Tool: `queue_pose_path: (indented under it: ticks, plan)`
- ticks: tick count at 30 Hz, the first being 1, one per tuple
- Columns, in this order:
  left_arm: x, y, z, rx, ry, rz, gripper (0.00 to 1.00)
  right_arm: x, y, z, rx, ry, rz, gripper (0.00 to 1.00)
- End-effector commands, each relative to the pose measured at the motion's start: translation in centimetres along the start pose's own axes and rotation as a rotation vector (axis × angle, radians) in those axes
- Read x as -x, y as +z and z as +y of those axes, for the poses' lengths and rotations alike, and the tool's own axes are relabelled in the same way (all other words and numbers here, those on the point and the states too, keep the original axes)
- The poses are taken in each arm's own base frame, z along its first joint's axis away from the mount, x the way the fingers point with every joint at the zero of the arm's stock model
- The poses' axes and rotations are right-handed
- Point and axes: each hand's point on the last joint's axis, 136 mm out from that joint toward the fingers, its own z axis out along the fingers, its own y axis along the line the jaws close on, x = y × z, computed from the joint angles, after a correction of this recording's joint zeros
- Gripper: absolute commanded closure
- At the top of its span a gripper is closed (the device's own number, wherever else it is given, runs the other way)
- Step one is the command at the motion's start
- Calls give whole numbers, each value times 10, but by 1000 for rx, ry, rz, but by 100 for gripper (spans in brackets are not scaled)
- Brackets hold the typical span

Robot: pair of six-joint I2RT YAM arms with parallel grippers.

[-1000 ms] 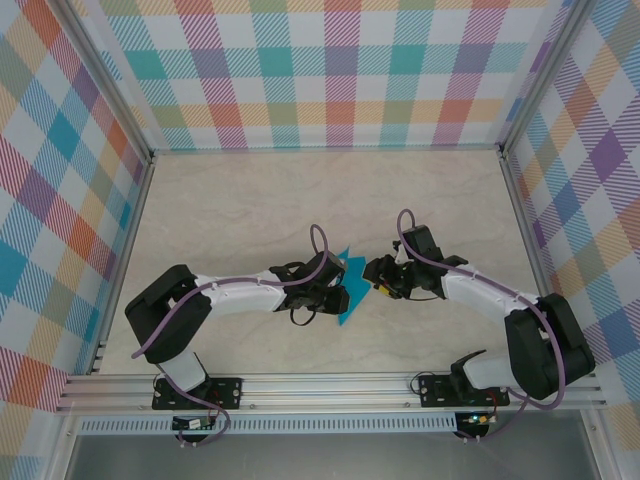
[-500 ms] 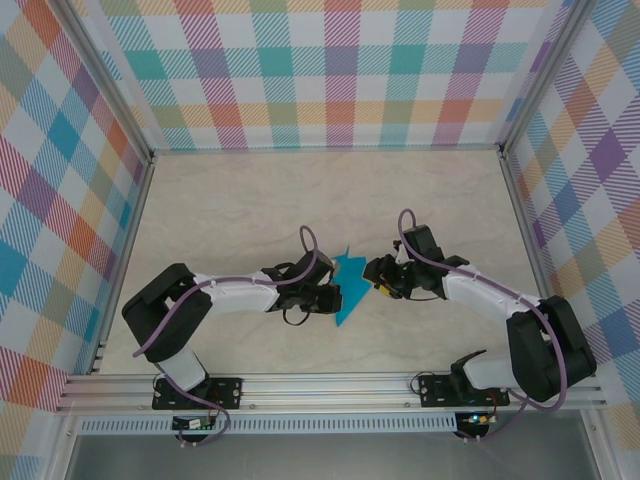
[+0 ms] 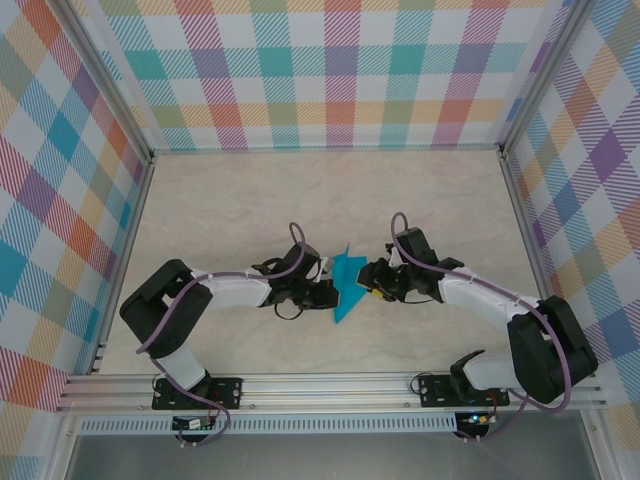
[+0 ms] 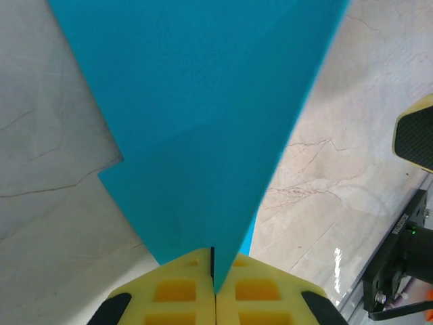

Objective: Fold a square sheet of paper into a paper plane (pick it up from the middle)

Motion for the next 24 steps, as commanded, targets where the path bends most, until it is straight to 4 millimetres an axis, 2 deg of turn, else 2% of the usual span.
queue_pose_path:
  ticks: [1, 8, 14, 21, 24]
  plan:
    - [-7, 5, 6, -36, -28, 33, 94, 3, -2, 21, 54, -31, -10, 62]
    - [-12, 10, 16, -21, -59, 55, 94, -1, 5, 44, 108, -85, 2, 75]
    - [-15, 11, 22, -11, -74, 64, 94, -7, 27, 74, 159, -129, 65, 85]
    - [-17, 9, 25, -8, -79, 66, 94, 5, 49, 71, 101, -99, 52, 88]
    - [-17, 10, 26, -7, -83, 69, 94, 7, 59, 54, 48, -62, 50, 90]
